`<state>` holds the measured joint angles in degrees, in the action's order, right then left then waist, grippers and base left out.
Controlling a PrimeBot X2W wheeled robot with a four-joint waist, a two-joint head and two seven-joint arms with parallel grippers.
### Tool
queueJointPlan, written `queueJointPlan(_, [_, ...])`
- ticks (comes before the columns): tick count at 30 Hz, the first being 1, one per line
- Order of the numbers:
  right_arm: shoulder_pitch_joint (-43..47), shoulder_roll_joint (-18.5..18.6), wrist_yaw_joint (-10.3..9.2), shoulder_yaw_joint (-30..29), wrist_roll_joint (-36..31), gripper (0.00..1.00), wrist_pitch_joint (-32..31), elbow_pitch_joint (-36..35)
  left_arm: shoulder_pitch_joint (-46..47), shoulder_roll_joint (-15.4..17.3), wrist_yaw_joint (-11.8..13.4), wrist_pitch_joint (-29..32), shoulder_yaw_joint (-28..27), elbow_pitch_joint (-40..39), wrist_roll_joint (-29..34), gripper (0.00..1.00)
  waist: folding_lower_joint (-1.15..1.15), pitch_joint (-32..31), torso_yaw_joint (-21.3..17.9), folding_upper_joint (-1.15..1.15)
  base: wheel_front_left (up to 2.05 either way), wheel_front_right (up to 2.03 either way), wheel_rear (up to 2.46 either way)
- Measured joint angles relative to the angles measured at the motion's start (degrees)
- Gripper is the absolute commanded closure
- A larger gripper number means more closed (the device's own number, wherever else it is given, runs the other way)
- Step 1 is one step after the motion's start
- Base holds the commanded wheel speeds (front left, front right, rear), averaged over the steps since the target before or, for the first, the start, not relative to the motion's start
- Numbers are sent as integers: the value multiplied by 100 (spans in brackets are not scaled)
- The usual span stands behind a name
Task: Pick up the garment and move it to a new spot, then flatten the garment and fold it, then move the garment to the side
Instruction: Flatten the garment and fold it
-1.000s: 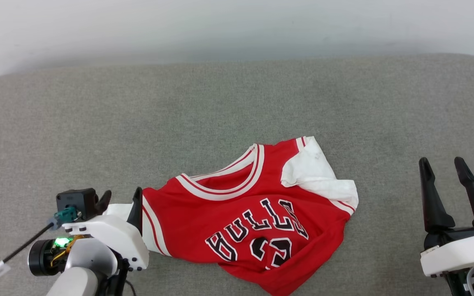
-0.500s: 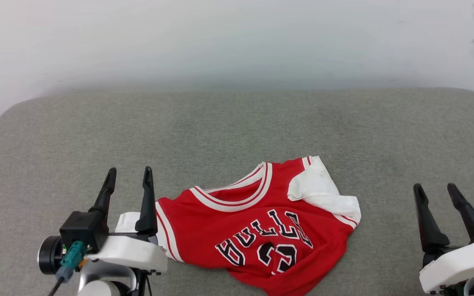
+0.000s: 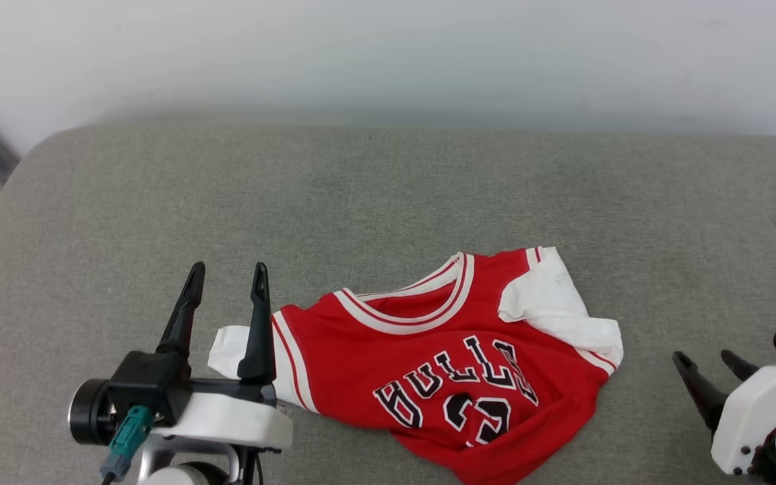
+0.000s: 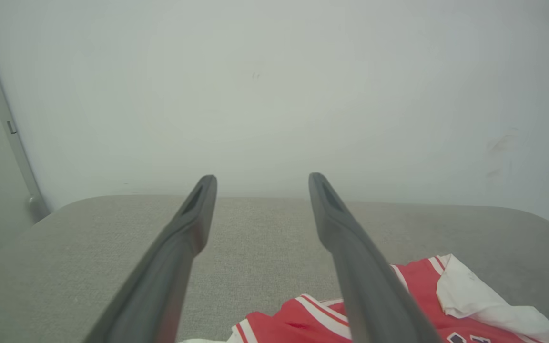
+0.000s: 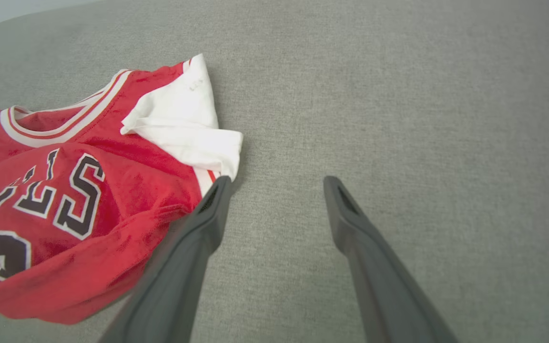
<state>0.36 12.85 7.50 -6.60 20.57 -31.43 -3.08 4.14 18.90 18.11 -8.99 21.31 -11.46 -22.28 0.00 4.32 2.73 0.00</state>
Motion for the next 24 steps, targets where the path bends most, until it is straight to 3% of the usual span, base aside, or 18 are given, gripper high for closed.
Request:
queueJointPlan(5, [-716,560,0,456,442,0,-576,488,265,-126,-46,-66,85,-34,36,0,0,359,191,0,0,0,0])
queueJointPlan(12, [-1612,1211,1,1558,818,0,-881,871,528,-254,-101,-189,158,135,36,0,0,916,478,0,0,0,0])
queueJointPlan(18, [-2053,1519,2,2273,1048,0,-1146,1181,692,-321,-138,-267,197,280,44,0,1,1260,647,0,0,0,0])
queueJointPlan(19, [-2082,1541,1,2312,1114,49,-1204,1250,706,-336,-146,-280,209,313,43,0,0,1285,671,0,0,0,0])
queueJointPlan(20, [-2123,1584,3,2351,1133,62,-1257,1282,709,-352,-148,-287,220,342,42,0,0,1299,690,0,0,0,0])
queueJointPlan(21, [-2150,1611,3,2379,1158,92,-1265,1304,709,-363,-149,-301,223,369,38,0,0,1305,699,0,0,0,0])
queueJointPlan(22, [-2156,1611,3,2376,1199,100,-1234,1317,709,-364,-149,-318,219,398,33,0,1,1300,696,0,0,0,0])
queueJointPlan(24, [-2167,1611,4,2364,1223,100,-1114,1322,706,-375,-147,-338,205,441,22,0,1,1271,671,0,0,0,0])
